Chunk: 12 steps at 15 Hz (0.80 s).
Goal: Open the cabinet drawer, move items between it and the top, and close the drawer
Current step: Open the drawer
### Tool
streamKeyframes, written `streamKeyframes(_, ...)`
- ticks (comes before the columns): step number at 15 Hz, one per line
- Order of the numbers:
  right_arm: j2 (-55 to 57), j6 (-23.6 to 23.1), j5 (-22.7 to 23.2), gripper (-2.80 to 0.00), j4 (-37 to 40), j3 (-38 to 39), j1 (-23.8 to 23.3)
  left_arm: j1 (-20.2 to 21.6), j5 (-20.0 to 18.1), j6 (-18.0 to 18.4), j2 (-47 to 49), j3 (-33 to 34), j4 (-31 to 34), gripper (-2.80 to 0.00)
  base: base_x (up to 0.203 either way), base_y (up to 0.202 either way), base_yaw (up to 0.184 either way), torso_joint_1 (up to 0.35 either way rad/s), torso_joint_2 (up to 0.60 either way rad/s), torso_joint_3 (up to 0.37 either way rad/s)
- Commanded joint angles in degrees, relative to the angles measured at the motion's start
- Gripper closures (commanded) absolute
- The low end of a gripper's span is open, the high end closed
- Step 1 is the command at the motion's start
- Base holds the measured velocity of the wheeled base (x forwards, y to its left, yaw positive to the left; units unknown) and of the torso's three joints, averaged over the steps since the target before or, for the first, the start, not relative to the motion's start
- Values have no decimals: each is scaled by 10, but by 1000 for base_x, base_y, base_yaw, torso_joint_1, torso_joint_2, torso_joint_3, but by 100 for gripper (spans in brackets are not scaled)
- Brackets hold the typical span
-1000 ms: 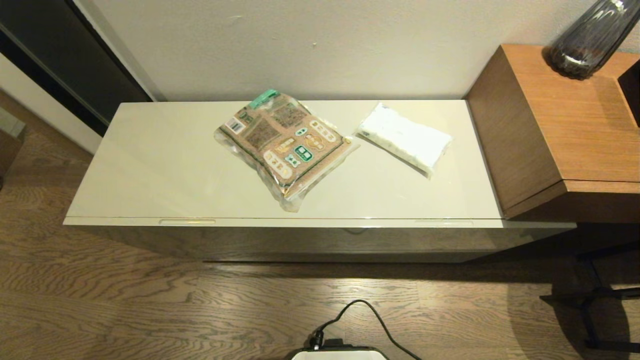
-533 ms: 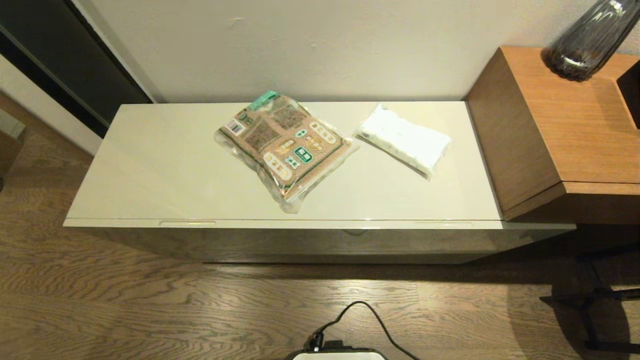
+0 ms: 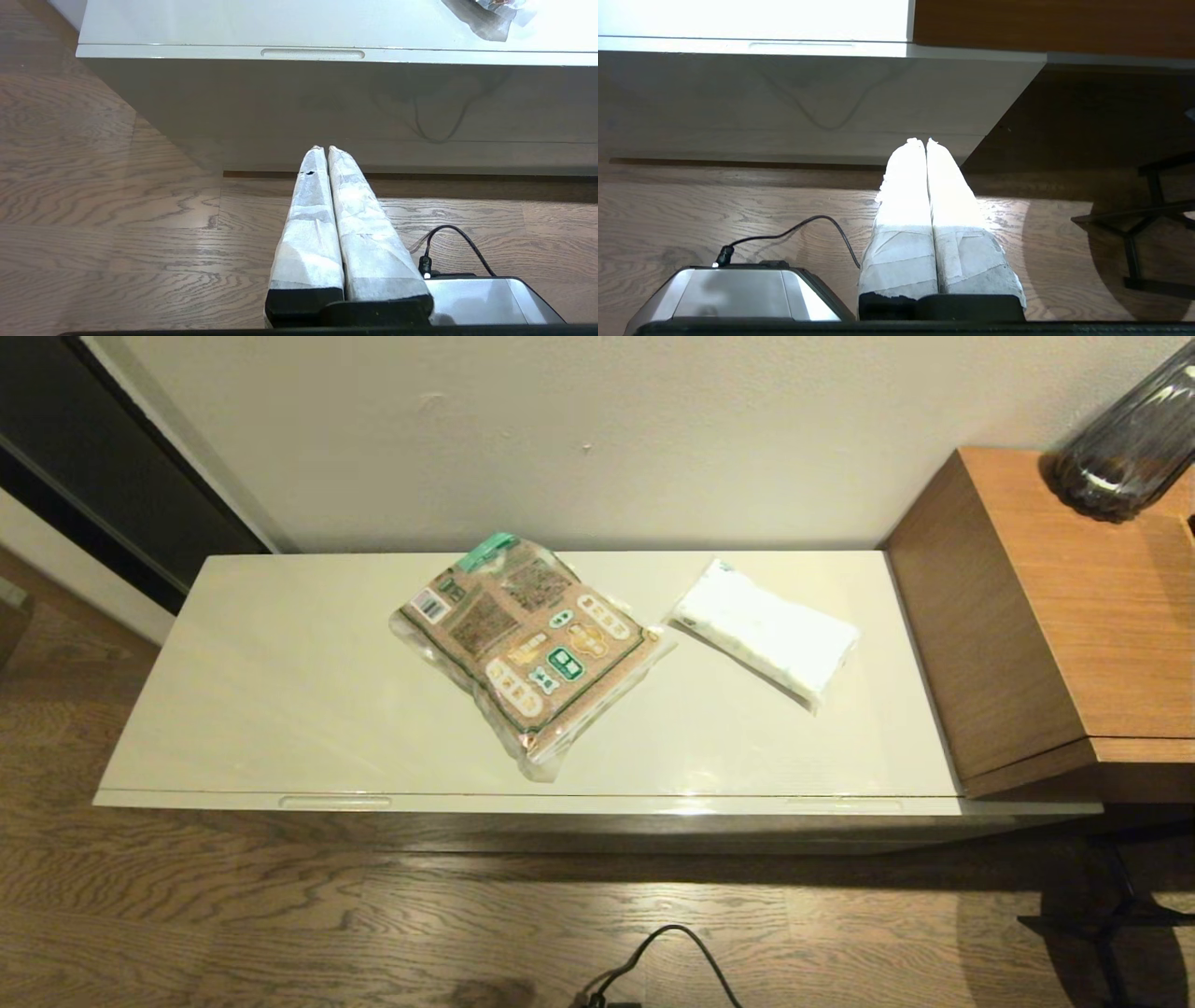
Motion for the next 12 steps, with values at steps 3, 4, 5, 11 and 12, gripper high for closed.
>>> streamKeyframes(3,1,-15,-1,0,0,0,0,0,0,0,1,0,0,0,0,0,0,26,-4,21)
streamKeyframes(4,0,-16,0,0,6,-2,0,0,0,0,1,0,0,0,0,0,0,0,0,0)
streamKeyframes(5,0,-16,0,0,15,-5,0,0,0,0,1,0,0,0,0,0,0,0,0,0)
streamKeyframes(11,0,-23,19,0,99,-56,0,0,0,0,1,0,0,0,0,0,0,0,0,0)
streamKeyframes(12,0,-22,20,0,97,-56,0,0,0,0,1,0,0,0,0,0,0,0,0,0)
